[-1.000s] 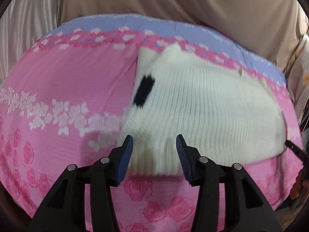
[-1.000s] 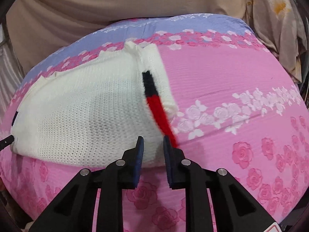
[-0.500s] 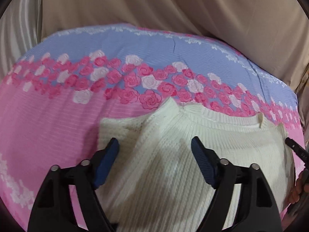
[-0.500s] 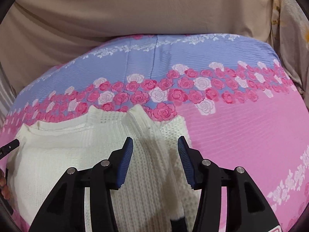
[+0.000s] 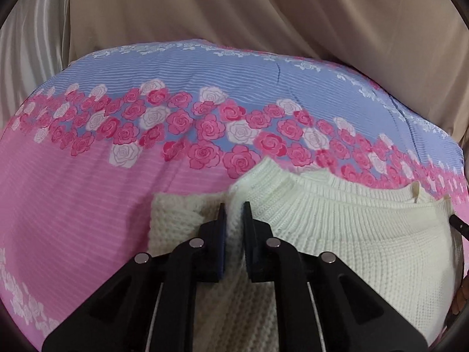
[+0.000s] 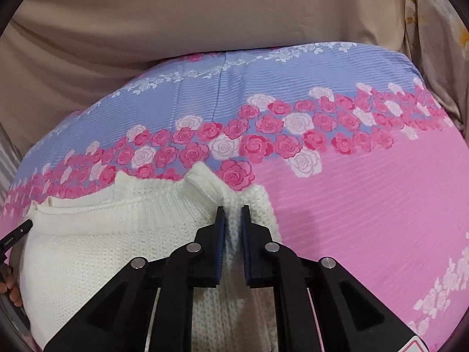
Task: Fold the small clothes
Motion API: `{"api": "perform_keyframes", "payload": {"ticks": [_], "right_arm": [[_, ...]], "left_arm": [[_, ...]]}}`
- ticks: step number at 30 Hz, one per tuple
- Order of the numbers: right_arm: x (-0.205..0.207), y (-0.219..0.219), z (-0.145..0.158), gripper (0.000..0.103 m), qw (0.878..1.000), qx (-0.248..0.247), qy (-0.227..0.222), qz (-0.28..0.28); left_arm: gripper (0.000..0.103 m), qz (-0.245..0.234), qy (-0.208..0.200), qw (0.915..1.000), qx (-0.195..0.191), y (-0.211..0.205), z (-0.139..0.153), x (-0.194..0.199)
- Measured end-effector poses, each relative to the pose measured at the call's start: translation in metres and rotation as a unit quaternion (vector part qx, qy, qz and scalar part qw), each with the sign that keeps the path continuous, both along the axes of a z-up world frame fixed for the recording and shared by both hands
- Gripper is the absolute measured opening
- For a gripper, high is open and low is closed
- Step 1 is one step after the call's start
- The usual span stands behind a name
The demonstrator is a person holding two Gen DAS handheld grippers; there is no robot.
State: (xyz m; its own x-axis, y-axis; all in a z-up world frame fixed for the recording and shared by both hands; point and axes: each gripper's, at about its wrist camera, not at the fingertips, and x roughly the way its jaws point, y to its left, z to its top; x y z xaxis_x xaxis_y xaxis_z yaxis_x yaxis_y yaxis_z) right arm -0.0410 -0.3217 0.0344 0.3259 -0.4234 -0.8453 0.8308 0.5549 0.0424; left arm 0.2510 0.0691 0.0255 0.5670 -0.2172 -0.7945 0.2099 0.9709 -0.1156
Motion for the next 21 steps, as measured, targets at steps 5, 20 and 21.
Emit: {"api": "perform_keyframes", "payload": {"ticks": [5,20,21], "right_arm": [[-0.011,0.050,0.050,0.023,0.998,-0.059,-0.028,0.009],[0.011,0.207,0.009,0.024,0.983,0.025,0.014,0.179],[0.008,0.208,0.012,0.025,0.983,0.029,0.008,0.180]], "left_arm": [[0.031,0.001,-0.070,0.9975,-0.007,0.012,0.048,-0.050],[0.056,-0.085,-0.029,0.9942,0.060,-0.038,0.006,-0.163],[0.056,-0.082,-0.029,0.9943,0.062,-0.039,0.006,-0.164]]}}
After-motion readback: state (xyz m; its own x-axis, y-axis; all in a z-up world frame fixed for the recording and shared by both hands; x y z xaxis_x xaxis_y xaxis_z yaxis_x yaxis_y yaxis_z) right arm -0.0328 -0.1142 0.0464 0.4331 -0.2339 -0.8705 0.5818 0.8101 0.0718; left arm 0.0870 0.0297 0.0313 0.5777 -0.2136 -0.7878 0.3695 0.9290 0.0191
